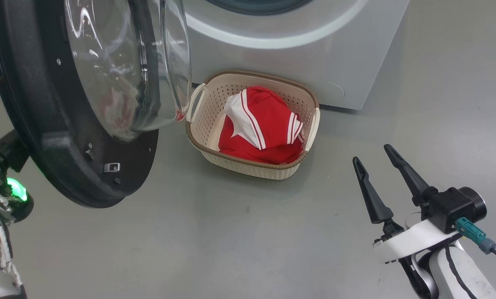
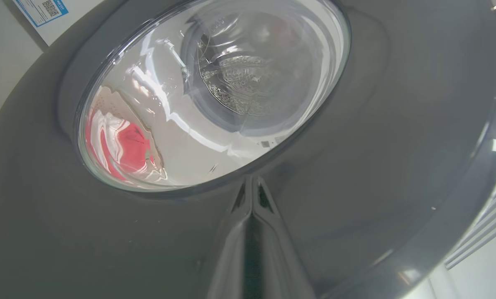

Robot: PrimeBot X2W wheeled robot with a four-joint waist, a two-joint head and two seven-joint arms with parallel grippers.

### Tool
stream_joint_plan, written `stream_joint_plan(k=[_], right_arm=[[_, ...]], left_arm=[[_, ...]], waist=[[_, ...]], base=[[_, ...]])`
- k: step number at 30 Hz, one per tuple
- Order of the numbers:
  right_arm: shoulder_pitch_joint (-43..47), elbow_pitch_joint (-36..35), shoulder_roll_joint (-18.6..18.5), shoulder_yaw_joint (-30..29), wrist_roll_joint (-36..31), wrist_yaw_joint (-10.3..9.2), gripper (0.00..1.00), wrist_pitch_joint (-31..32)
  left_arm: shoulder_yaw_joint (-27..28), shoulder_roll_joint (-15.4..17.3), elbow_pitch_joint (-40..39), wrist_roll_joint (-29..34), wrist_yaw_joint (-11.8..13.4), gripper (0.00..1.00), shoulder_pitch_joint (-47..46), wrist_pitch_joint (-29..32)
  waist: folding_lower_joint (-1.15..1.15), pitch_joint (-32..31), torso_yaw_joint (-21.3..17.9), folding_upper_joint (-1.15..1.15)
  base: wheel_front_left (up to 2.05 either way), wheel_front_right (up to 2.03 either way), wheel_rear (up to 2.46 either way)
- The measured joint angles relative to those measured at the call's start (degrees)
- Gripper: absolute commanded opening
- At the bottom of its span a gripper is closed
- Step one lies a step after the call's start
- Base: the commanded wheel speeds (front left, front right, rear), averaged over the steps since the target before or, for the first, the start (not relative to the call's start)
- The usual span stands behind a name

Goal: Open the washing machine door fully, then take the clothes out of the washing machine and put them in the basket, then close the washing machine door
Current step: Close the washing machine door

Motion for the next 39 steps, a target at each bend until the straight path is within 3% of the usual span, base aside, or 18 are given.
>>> stream_joint_plan(k=[22, 39], right_arm=[[-0.02, 0.85, 1.35, 0.18, 0.09, 0.00, 1.00, -0.49], [-0.02, 1.29, 2.01, 0.09, 0.16, 0.00, 1.00, -0.51]], left_arm=[[-2.38, -2.55, -9.01, -4.83, 3.12, 0.00, 4.41, 0.48], [-11.34, -2.56, -9.55, -12.24, 6.41, 0.00, 9.04, -2.87]], waist=[[0.00, -0.25, -5.91, 0.00], [0.00, -0.74, -11.00, 0.00]], base=[[0.00, 0.00, 0.00], [0.00, 0.00, 0.00]])
